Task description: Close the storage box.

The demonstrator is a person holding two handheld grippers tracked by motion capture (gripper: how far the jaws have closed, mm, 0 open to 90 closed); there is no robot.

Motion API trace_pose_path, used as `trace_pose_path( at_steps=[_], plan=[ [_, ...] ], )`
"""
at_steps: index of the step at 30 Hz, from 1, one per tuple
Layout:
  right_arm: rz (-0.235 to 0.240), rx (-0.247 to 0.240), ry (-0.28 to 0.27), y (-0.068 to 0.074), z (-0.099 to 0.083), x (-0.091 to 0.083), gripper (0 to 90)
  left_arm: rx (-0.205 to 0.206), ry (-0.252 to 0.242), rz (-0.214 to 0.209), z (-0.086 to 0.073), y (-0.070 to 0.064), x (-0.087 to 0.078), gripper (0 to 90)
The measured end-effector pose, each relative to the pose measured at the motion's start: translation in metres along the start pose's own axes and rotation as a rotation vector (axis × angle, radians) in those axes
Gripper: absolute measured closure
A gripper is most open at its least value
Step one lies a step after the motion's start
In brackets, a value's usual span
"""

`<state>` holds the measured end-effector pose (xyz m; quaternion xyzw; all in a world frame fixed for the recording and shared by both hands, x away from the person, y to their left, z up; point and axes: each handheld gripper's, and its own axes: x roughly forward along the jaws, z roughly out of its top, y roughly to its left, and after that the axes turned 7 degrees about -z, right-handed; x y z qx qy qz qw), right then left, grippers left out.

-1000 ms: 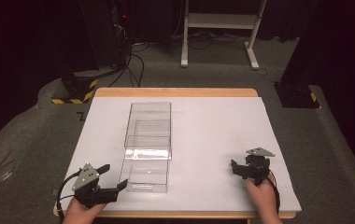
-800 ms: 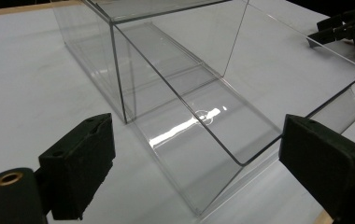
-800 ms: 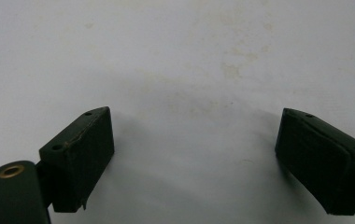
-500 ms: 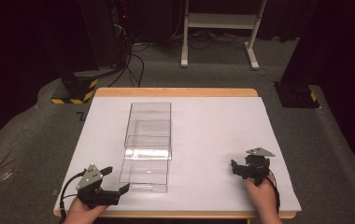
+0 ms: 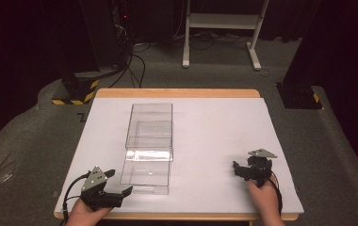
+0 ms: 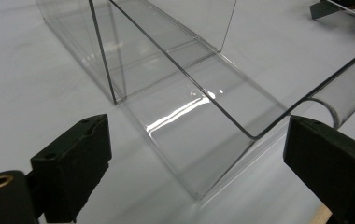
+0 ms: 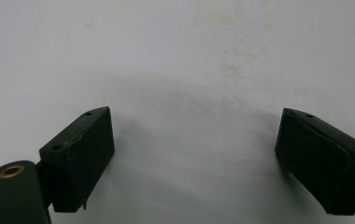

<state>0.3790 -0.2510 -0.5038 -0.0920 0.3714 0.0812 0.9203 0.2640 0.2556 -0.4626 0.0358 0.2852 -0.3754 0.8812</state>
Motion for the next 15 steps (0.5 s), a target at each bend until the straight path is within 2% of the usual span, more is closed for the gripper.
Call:
trace_pose_path(
  at_steps=[3,7,8,11,13,14,15],
  plan=[
    [0.0,0.0,0.0,0.0,0.0,0.0,11.6,0.015,-0.015,0.005,-0.0008,-0.0018,-0.0001,10.7],
    [-0.001,0.0,0.0,0.0001,0.0,-0.0001,11.7,0.027,-0.036,0.038,-0.0014,-0.0031,-0.0005,14.8],
    [-0.001,-0.001,0.0,0.0001,0.0,-0.0001,11.7,0.008,-0.052,0.035,-0.0023,-0.0023,-0.0007,15.0],
    [-0.001,-0.001,0.0,0.0001,0.0,-0.0001,11.7,0.003,-0.059,0.029,-0.0032,-0.0012,0.0,15.5],
    [-0.001,-0.001,0.0,0.0001,0.0,-0.0001,11.7,0.008,-0.058,0.025,-0.0034,-0.0028,0.0007,16.8],
    [-0.001,-0.001,0.0,0.0001,0.0,-0.0001,11.7,0.029,-0.061,0.028,-0.0036,-0.0054,0.0009,21.4],
    [-0.001,-0.001,0.0,0.0001,0.0,-0.0001,11.7,0.029,-0.061,0.028,-0.0036,-0.0054,0.0009,23.8]
  ],
)
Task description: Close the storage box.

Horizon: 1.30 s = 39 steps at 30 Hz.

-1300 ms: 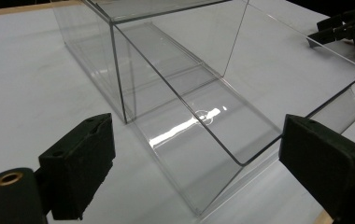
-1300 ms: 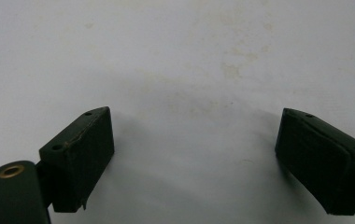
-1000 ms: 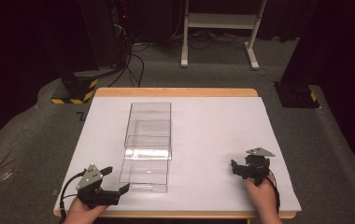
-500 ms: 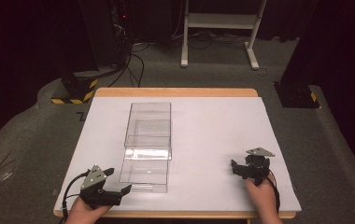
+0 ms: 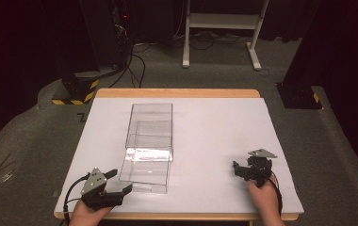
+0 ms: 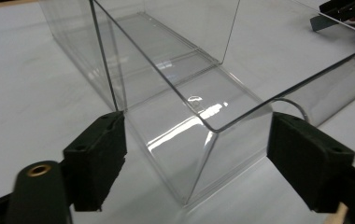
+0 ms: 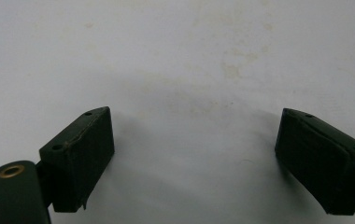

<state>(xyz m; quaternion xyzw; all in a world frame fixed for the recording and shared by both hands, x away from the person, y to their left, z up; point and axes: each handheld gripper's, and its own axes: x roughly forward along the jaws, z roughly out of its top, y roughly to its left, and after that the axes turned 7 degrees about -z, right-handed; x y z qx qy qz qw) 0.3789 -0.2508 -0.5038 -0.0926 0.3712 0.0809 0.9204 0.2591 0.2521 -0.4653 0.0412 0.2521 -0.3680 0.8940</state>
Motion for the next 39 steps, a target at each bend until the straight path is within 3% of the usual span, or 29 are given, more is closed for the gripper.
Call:
trace_pose_path(
  at_steps=[3,10,22,39],
  plan=[
    [0.0,-0.001,0.0,0.0,0.0,0.0,11.7,0.022,-0.007,0.003,0.0,-0.004,0.0,29.3],
    [0.0,-0.001,0.0,0.0,0.0,0.0,11.7,0.002,-0.022,-0.019,-0.001,-0.006,0.003,36.1],
    [0.0,-0.001,0.0,0.0,0.0,0.0,11.7,-0.001,-0.032,-0.009,0.001,-0.01,0.013,33.4],
    [0.0,-0.001,0.0,0.0,0.0,0.0,11.7,-0.055,-0.066,-0.012,0.002,-0.007,0.02,31.1]
  ],
)
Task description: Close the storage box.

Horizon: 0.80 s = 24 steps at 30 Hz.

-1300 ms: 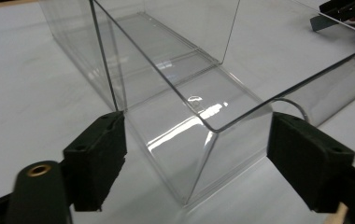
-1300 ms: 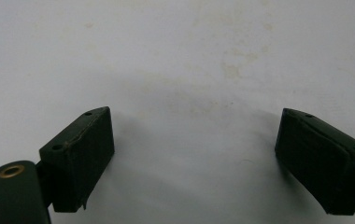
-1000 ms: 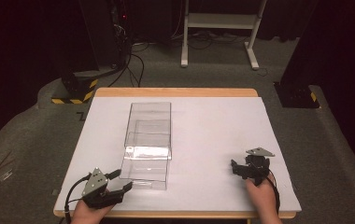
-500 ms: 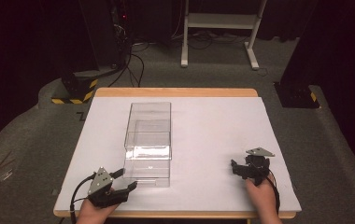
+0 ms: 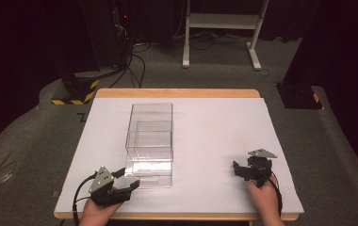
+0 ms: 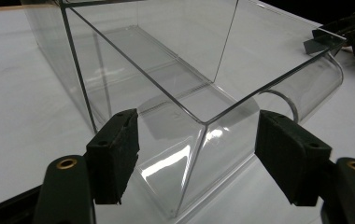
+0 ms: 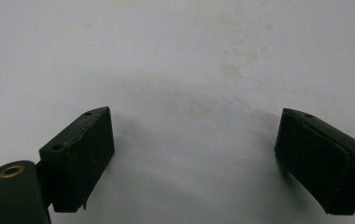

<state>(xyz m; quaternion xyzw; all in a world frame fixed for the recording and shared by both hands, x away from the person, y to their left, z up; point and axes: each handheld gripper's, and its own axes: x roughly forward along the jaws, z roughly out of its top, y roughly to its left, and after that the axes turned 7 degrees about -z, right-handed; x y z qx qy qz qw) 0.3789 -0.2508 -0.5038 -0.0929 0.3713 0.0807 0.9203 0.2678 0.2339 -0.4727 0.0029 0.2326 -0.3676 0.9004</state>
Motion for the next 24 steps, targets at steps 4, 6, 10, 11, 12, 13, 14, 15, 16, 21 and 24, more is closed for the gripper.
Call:
trace_pose_path(
  at_steps=[4,6,10,11,12,13,14,15,16,21,24],
  plan=[
    [0.0,0.0,0.0,0.0001,0.0,0.0,11.8,0.011,-0.005,0.019,-0.0004,-0.0006,0.001,32.0],
    [-0.001,0.0,0.0,0.0001,0.0,-0.0001,11.8,0.019,-0.008,0.023,-0.0003,-0.0007,0.0013,32.6],
    [-0.001,-0.001,0.0,0.0001,0.0,-0.0001,11.8,0.016,-0.011,0.023,-0.0007,-0.0004,0.0018,32.7],
    [-0.001,-0.001,0.0,0.0001,0.0,-0.0001,11.8,0.01,-0.012,0.021,-0.0008,0.0002,0.0021,32.7],
    [-0.001,-0.001,0.0,0.0001,0.0,-0.0001,11.8,0.005,-0.012,0.019,-0.0007,0.0007,0.0024,32.5],
    [-0.001,0.0,0.0,0.0001,0.0,-0.0001,11.8,0.003,-0.012,0.016,-0.0006,0.0014,0.0026,32.7],
    [-0.001,-0.001,0.0,0.0001,0.0,-0.0001,11.8,-0.002,-0.012,0.016,-0.0006,0.0021,0.0029,32.8],
    [-0.001,-0.001,0.0,0.0001,0.0,-0.0001,11.8,-0.002,-0.012,0.016,-0.0006,0.0021,0.0029,32.8],
    [-0.001,-0.001,0.0,0.0001,0.0,-0.0001,11.8,-0.003,-0.011,0.016,-0.0006,0.0025,0.0029,32.8],
    [-0.001,-0.001,-0.001,0.0001,0.0,-0.0001,11.8,-0.003,-0.013,0.027,-0.0003,0.0026,0.0038,33.6],
    [-0.001,-0.001,-0.001,0.0001,0.0,-0.0001,11.8,-0.004,-0.017,0.036,0.0003,0.003,0.0053,34.3]
  ],
)
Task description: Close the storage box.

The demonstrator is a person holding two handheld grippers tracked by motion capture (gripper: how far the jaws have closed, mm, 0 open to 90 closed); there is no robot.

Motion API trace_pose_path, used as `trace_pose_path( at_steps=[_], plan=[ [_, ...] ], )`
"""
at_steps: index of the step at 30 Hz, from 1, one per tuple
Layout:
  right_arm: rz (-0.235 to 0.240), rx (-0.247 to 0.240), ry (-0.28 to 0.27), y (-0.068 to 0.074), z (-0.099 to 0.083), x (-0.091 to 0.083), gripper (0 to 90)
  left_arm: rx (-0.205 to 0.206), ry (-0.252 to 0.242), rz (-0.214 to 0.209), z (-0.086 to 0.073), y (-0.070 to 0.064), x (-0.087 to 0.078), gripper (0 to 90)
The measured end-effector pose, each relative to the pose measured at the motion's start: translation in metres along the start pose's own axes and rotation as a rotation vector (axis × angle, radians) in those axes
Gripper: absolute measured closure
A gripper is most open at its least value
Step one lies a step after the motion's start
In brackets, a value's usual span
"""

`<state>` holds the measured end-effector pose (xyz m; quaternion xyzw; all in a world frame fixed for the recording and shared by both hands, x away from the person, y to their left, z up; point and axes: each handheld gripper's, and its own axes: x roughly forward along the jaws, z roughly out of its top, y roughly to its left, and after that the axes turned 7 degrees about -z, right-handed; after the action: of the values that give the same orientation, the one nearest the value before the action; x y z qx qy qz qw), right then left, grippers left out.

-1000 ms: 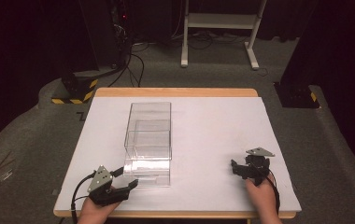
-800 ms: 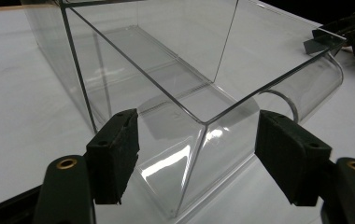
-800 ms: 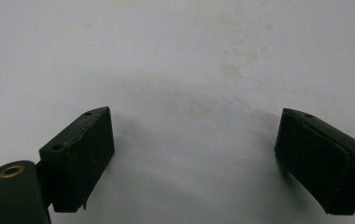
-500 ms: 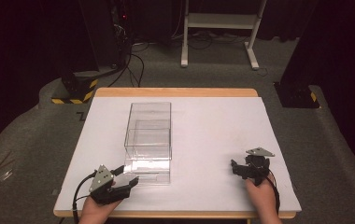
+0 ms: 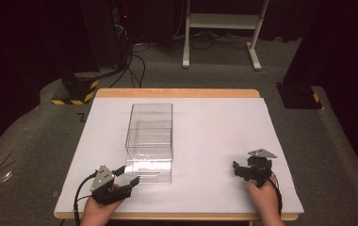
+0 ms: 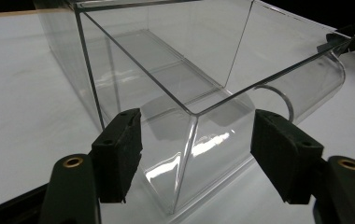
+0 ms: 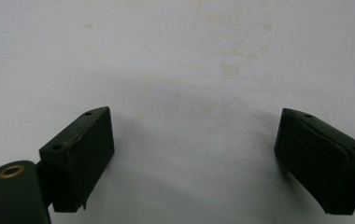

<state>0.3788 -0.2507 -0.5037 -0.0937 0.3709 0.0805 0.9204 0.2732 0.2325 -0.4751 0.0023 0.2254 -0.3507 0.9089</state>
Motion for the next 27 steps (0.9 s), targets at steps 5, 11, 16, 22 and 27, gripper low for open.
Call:
trace_pose_path(
  at_steps=[5,11,16,22,27],
  plan=[
    [0.0,0.0,0.0,0.0,0.0,0.0,11.9,-0.007,-0.006,0.006,0.001,0.001,0.002,34.4],
    [0.0,-0.001,-0.001,0.0,0.0,0.0,11.9,-0.023,-0.006,0.011,0.003,0.003,0.005,35.2],
    [0.0,0.0,0.0,0.0,0.0,0.0,11.9,-0.034,0.001,0.033,0.006,0.007,0.009,34.0],
    [0.0,0.0,0.0,0.0,0.0,0.0,11.9,-0.051,0.005,0.086,0.009,0.012,0.015,22.8],
    [0.0,0.0,0.0,0.0,0.0,0.0,11.9,-0.055,0.01,0.108,0.012,0.016,0.019,17.8]
  ],
)
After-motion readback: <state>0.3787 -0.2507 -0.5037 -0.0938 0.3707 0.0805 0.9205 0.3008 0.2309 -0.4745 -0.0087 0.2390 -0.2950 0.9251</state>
